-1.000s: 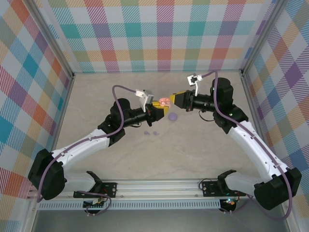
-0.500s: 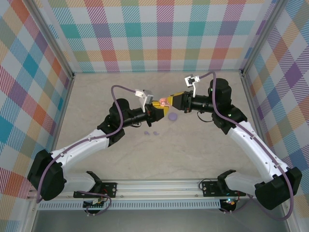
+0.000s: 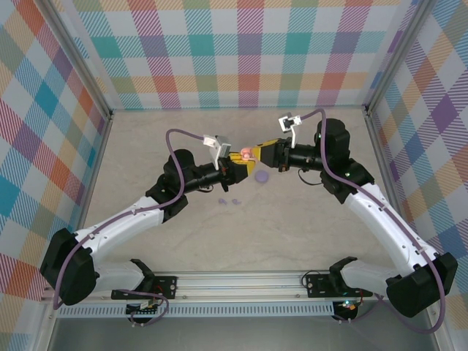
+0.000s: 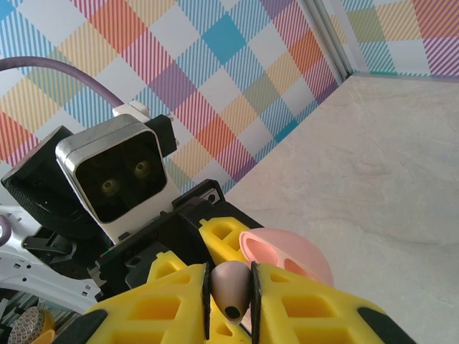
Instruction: Insert wireless bluetooth earbuds into charging case
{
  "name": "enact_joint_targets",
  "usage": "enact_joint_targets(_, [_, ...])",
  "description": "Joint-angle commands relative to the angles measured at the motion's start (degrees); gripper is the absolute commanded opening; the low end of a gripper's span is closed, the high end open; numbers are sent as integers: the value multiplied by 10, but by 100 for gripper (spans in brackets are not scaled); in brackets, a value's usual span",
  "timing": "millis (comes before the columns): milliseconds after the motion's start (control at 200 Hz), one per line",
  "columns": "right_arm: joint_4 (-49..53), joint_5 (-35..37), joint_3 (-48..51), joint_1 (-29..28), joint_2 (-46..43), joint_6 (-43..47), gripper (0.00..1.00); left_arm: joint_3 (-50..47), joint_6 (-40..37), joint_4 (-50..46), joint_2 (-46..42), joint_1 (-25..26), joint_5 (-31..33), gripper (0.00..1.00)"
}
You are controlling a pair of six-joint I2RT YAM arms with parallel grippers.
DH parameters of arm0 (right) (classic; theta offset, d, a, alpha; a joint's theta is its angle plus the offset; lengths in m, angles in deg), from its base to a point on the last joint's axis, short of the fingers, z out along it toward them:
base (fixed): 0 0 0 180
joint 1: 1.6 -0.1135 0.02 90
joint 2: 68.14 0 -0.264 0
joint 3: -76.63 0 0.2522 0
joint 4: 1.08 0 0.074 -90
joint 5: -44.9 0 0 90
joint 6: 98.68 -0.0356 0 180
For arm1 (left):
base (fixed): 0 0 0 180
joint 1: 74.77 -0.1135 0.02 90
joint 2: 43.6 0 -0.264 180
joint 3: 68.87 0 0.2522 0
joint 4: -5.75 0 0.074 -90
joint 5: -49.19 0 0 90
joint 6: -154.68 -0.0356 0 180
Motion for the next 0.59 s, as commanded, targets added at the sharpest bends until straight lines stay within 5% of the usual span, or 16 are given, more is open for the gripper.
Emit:
enact_joint_targets(0, [-1, 2, -18, -4, 2, 14, 21, -5, 5, 34, -18, 8, -16, 2])
enact_joint_targets(590, [12, 2, -18, -14, 12, 25, 22, -10, 4, 34, -27, 8, -11, 2])
